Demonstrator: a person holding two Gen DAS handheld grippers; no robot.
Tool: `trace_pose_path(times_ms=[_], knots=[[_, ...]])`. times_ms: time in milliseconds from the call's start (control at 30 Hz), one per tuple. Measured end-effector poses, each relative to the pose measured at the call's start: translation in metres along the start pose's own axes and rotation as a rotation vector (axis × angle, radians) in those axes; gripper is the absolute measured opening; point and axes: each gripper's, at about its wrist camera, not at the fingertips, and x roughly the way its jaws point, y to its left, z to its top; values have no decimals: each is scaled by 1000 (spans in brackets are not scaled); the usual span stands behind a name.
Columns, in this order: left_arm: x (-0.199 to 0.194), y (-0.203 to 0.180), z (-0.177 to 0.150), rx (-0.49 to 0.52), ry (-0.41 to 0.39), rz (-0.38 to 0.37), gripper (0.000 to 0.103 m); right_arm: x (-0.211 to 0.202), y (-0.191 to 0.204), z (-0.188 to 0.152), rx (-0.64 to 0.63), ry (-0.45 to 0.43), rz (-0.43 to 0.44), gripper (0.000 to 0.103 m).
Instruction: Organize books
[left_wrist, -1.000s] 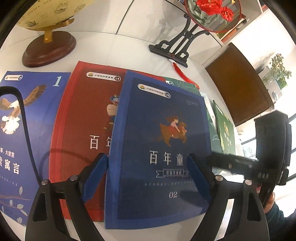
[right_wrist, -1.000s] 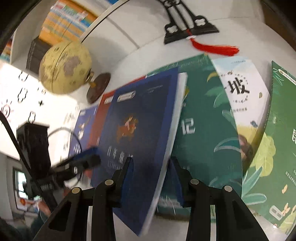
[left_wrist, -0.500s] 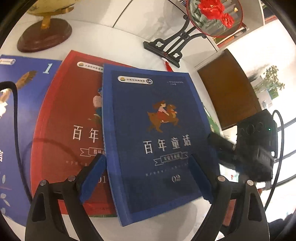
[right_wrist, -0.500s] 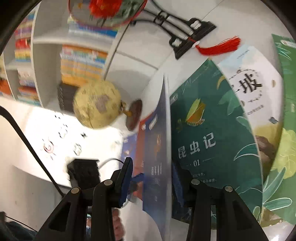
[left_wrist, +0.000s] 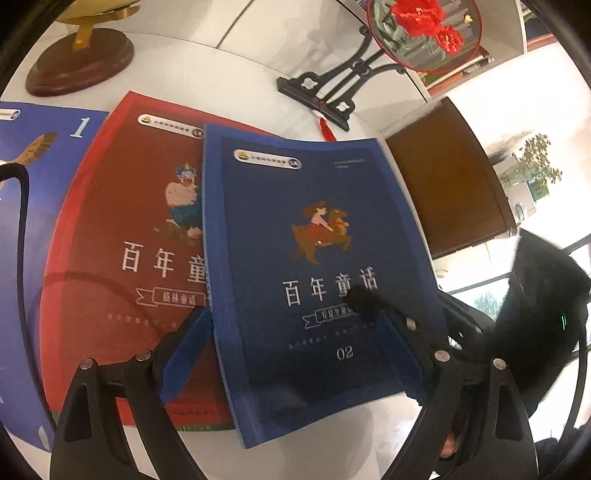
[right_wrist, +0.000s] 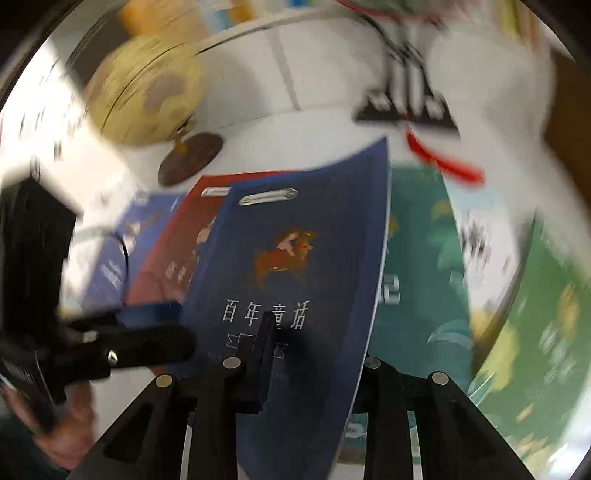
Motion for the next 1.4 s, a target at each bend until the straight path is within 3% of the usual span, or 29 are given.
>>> trace_pose_path(times_ms=[233, 367, 567, 633, 733, 933, 1100, 1233, 1333, 1400], knots=[[4, -1, 5, 21, -22, -13, 98, 0, 32, -31, -312, -152, -146, 26], [8, -5, 9, 49, -27, 0, 102, 4, 40, -31, -386, -171, -174, 26], [5, 8, 14, -5, -18, -102, 102, 9, -6, -5, -78, -63, 40, 28], [5, 9, 15, -29, -20, -136, 102, 14, -18, 1, -5, -32, 69, 31], [3, 7, 16, -60, -34, -221, 102, 22, -29, 8, 70, 2, 109, 33], [-11, -3, 19, -84, -65, -308, 101, 19, -37, 5, 118, -2, 156, 34], [11, -1, 28, -87, -64, -283, 102, 18, -49, 2, 194, -8, 235, 34], [15, 1, 32, -124, -93, -341, 102, 18, -62, -1, 263, -22, 299, 34], [14, 4, 34, -168, -106, -360, 102, 17, -61, -3, 271, -36, 300, 34], [15, 0, 35, -156, -92, -306, 101, 15, -57, -3, 252, -39, 279, 34]])
